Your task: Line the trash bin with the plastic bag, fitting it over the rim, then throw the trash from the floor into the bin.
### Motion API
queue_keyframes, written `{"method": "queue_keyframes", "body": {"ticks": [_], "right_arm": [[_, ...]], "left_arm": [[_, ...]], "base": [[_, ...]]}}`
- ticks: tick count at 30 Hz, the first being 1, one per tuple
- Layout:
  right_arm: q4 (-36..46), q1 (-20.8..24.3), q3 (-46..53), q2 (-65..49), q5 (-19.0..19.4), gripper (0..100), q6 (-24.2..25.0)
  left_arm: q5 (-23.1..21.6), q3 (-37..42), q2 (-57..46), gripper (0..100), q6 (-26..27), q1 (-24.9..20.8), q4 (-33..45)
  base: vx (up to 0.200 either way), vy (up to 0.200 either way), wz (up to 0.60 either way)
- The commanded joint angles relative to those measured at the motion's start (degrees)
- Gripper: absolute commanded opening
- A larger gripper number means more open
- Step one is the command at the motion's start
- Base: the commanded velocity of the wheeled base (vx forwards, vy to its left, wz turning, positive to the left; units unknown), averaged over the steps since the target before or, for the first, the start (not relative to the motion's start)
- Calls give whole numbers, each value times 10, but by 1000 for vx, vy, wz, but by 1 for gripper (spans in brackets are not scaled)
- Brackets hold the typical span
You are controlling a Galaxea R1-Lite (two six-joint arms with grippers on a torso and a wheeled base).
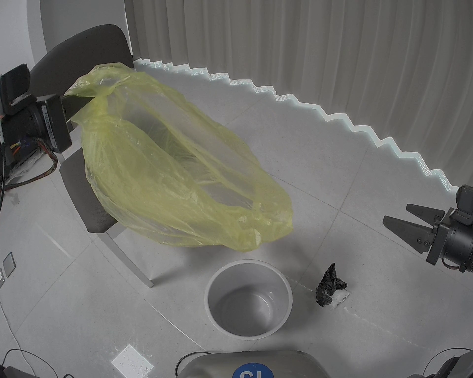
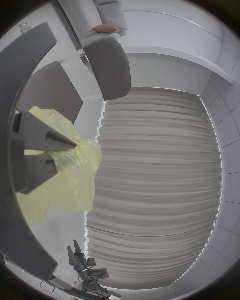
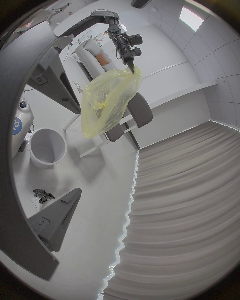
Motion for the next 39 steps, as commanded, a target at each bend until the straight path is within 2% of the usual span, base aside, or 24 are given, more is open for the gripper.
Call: {"method": "queue_keyframes", "body": {"ticks": [1,9,24,33,39], "right_arm": [[-1,41,-8,37,-13,100,-1],[-3,100,-29,95,-39,100,4],[-6,150,-69,212,-40,100,30],[-114,166,-82,314,-42,100,36],[-119,189,-94,334,-41,100,47]], "left_arm": [[1,-1,-2,0,-2,-16,-1],[1,0,-2,0,-3,-25,-9],[1,-5,-2,0,-2,-33,-12],[1,-14,-4,0,-2,-30,-12],[0,-13,-6,0,-3,-27,-12]], "base": [[0,0,0],[0,0,0],[0,0,0],[0,0,0],[0,0,0]]}}
